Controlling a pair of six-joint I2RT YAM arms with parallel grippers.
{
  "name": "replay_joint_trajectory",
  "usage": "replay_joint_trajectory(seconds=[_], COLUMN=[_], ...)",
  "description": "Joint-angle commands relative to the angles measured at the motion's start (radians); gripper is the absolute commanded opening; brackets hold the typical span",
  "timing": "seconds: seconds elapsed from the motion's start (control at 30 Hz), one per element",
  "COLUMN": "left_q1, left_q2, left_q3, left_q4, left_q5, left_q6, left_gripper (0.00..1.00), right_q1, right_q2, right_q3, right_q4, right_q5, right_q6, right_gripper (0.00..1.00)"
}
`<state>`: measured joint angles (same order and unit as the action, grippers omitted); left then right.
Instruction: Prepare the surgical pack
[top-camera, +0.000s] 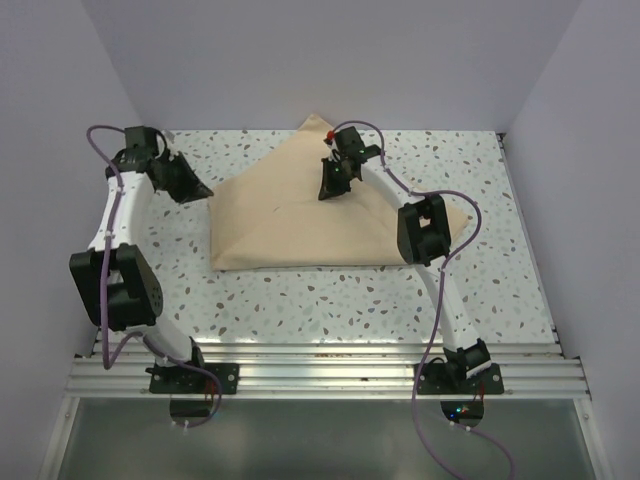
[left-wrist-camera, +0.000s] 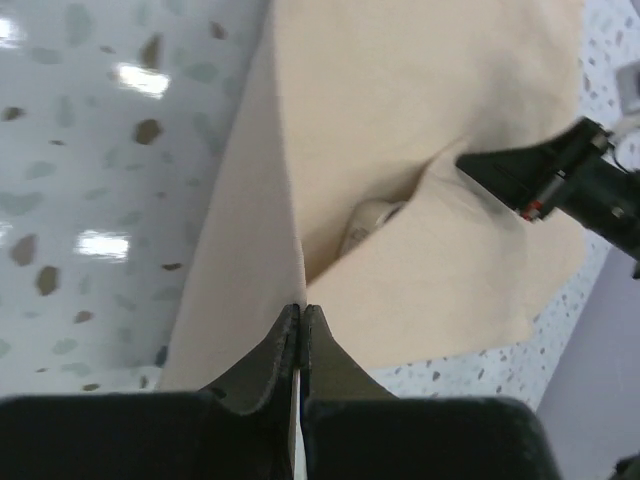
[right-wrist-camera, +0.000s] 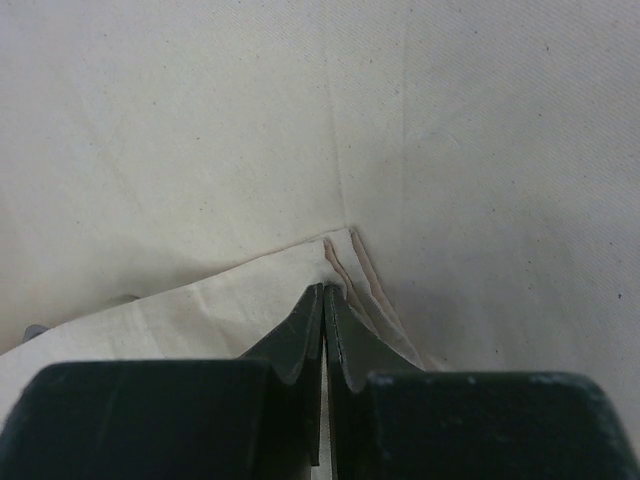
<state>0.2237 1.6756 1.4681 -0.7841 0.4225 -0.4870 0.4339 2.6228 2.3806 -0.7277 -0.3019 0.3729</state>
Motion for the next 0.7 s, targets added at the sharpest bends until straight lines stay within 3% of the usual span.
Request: replay_joint_trajectory(seconds=[0.0,0.37,0.67], left_q1=[-0.137,-0.377,-0.567], left_q2=[-0.079,-0.03,0.136], left_q3=[0.077,0.234,0.379], left_q4=[0.0,0.146,0.173], left_q5=[0.081,0.182,0.162], left_q6=[-0.131,-0.413,-0.467], left_gripper=[0.0,0.0,0.0], right_q1=[0.006,0.014,0.014], right_q2=[0.037,0.066,0.091], right_q3=[-0.017,0.005,-0.003], right_q4=[-0.145,-0.164,-0.165], right_q5=[0.083,0.101,0.069], right_q6=[-0.042,-0.046,-0.029], right_gripper=[0.02,0.02,0.01])
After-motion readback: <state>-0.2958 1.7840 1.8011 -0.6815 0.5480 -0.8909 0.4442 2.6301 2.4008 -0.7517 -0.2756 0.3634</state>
